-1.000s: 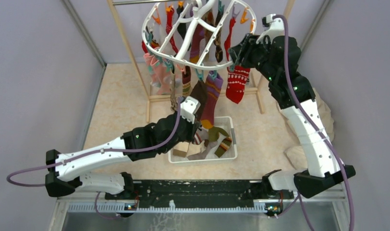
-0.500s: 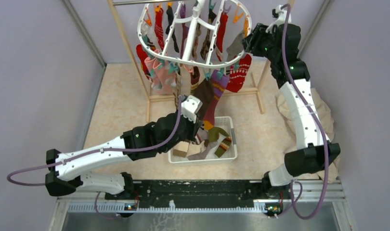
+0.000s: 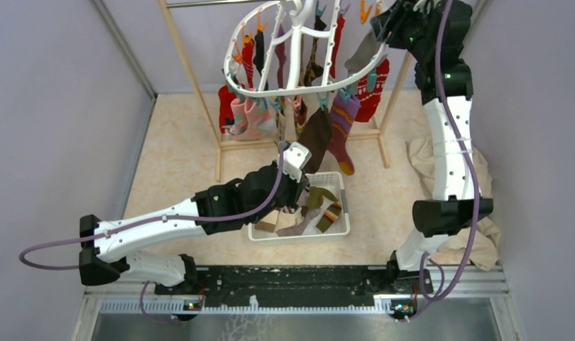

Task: Remove the socks clipped to the hanger
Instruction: Adjust the hanger on the clothesline.

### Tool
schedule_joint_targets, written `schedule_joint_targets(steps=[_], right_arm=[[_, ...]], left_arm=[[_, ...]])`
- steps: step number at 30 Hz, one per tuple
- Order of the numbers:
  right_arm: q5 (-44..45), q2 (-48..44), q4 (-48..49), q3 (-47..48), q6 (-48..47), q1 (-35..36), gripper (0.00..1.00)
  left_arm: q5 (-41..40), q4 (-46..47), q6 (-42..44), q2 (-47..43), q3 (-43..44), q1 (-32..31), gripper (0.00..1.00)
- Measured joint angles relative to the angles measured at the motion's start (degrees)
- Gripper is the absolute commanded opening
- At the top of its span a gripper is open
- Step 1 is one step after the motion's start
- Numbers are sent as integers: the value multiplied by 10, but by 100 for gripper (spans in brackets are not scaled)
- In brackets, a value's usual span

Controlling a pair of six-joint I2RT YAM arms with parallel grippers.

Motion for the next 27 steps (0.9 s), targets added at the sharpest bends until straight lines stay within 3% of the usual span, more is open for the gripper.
schedule_joint_targets(steps=[5, 12, 20, 27], right_arm=[[-10, 46, -7, 92, 5, -33, 54], [-37, 32, -21, 56, 10, -56, 57], [-93, -116, -17, -111, 25, -56, 57], [-154, -224, -25, -135, 27, -56, 57]], left_arm=[[3, 13, 5, 17, 6, 0, 8], [5, 21, 6, 19, 6, 0, 8], [3, 23, 7, 17, 1, 0, 8], [0, 23, 3, 8, -21, 0, 8]])
